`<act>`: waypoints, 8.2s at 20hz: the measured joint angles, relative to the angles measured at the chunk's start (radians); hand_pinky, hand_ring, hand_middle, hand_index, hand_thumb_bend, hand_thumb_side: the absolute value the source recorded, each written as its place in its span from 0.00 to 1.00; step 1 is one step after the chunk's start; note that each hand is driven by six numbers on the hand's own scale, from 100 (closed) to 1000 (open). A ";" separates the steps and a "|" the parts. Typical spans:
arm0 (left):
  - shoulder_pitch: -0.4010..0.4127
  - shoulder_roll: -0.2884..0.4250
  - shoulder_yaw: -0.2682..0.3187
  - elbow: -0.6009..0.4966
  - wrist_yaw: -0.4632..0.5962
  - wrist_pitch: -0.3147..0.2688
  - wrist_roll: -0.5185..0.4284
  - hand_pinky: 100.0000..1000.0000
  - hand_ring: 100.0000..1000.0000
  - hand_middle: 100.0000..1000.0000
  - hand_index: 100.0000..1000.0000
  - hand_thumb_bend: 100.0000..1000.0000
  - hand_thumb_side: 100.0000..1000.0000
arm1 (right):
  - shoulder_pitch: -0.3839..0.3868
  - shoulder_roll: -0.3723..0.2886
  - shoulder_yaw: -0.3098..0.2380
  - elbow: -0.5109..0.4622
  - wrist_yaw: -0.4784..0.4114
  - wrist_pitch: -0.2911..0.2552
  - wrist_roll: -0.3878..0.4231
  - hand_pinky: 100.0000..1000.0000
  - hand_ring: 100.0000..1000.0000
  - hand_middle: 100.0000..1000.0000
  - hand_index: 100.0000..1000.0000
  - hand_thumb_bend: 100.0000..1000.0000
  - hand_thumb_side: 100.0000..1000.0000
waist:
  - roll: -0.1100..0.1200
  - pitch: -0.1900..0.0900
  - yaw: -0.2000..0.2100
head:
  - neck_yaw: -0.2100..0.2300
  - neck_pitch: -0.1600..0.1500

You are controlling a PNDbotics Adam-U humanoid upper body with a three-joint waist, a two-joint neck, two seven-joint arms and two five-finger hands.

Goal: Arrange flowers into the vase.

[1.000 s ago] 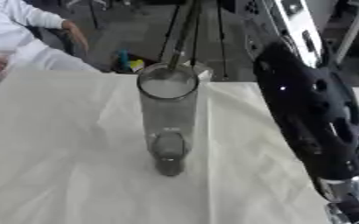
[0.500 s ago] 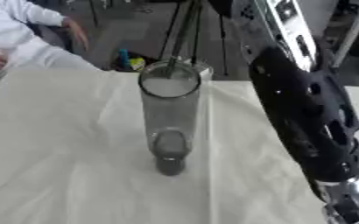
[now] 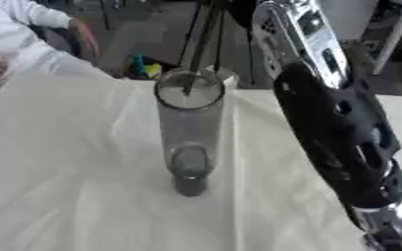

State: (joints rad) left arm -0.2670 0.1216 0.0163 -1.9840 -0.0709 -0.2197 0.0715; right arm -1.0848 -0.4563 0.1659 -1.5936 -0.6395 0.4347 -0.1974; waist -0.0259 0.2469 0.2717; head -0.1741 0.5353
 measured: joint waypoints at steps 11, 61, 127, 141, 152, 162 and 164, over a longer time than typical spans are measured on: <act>0.000 -0.001 0.000 0.000 0.000 0.002 -0.002 0.48 0.53 0.69 0.84 0.00 0.98 | 0.016 0.021 0.011 0.017 0.032 -0.003 0.030 0.00 0.00 0.00 0.00 0.23 0.23 | -0.002 0.005 0.001 | -0.003 0.000; -0.006 -0.009 0.000 0.000 -0.002 0.009 -0.010 0.48 0.53 0.69 0.83 0.00 0.97 | 0.074 -0.044 0.032 0.057 0.489 -0.076 0.278 0.49 0.48 0.02 0.22 0.39 0.80 | -0.007 0.006 -0.010 | 0.014 -0.001; -0.005 -0.008 0.000 0.000 -0.006 0.019 -0.043 0.48 0.54 0.70 0.83 0.00 0.97 | 0.029 -0.095 0.038 0.135 0.798 -0.308 0.923 0.98 0.95 0.65 0.85 0.58 0.98 | -0.018 0.006 -0.007 | 0.014 -0.009; -0.005 -0.008 0.000 0.000 -0.006 0.021 -0.048 0.48 0.54 0.70 0.83 0.00 0.98 | 0.039 -0.104 0.038 0.136 0.805 -0.331 0.943 0.98 0.95 0.63 0.83 0.57 0.96 | -0.018 0.006 -0.012 | 0.015 -0.009; -0.005 -0.008 0.000 0.000 -0.009 0.021 -0.049 0.48 0.54 0.70 0.83 0.00 0.98 | 0.056 -0.107 0.038 0.136 0.805 -0.330 0.954 0.98 0.95 0.64 0.83 0.57 0.94 | -0.018 0.006 -0.013 | 0.015 -0.009; -0.003 -0.008 0.000 0.000 -0.009 0.020 -0.052 0.48 0.54 0.70 0.83 0.00 0.98 | 0.098 -0.154 0.017 0.095 0.804 -0.339 0.952 0.99 0.96 0.64 0.84 0.58 0.96 | -0.018 0.006 -0.024 | 0.024 -0.009; -0.003 -0.008 0.000 0.000 -0.010 0.020 -0.052 0.48 0.54 0.70 0.83 0.00 0.98 | 0.112 -0.169 0.009 0.086 0.804 -0.339 0.946 0.99 0.96 0.64 0.84 0.58 0.96 | -0.018 0.006 -0.026 | 0.025 -0.009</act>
State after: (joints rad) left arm -0.2698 0.1139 0.0161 -1.9840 -0.0804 -0.1994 0.0197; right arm -0.9730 -0.6252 0.1745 -1.5073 0.1643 0.0961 0.7488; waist -0.0440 0.2528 0.2460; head -0.1493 0.5262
